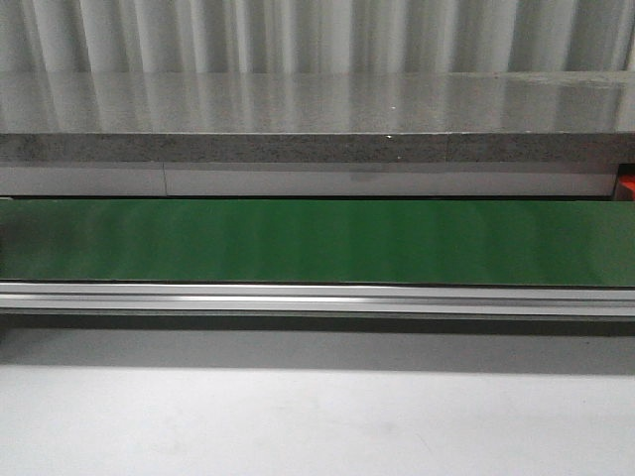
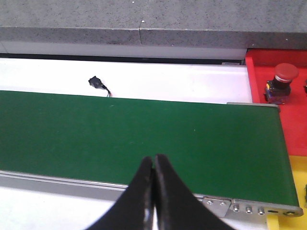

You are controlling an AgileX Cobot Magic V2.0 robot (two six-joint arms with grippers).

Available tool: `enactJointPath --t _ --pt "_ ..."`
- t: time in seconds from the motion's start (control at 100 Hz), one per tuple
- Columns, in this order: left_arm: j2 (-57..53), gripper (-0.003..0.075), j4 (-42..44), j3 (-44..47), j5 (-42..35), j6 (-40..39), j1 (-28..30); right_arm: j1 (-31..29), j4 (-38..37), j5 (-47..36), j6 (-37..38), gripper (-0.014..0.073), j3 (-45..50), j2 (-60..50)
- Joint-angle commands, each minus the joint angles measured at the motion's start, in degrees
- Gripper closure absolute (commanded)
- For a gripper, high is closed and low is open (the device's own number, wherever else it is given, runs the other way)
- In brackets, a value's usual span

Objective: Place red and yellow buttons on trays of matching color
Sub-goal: 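Move the left gripper to the last yellow button and grasp it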

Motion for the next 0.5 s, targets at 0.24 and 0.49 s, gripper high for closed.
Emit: enactJointPath --t 0.24,0.49 --pt "-2.0 0.0095 -1.0 -6.8 -1.7 -3.8 5.4 0.1 0.4 -3.7 -0.6 0.0662 -1.4 -0.1" --pt "5.2 0.0095 -0.9 -6.7 -1.1 -4.4 15.4 0.1 0.4 -3.7 -0.6 0.0662 -1.4 -0.1"
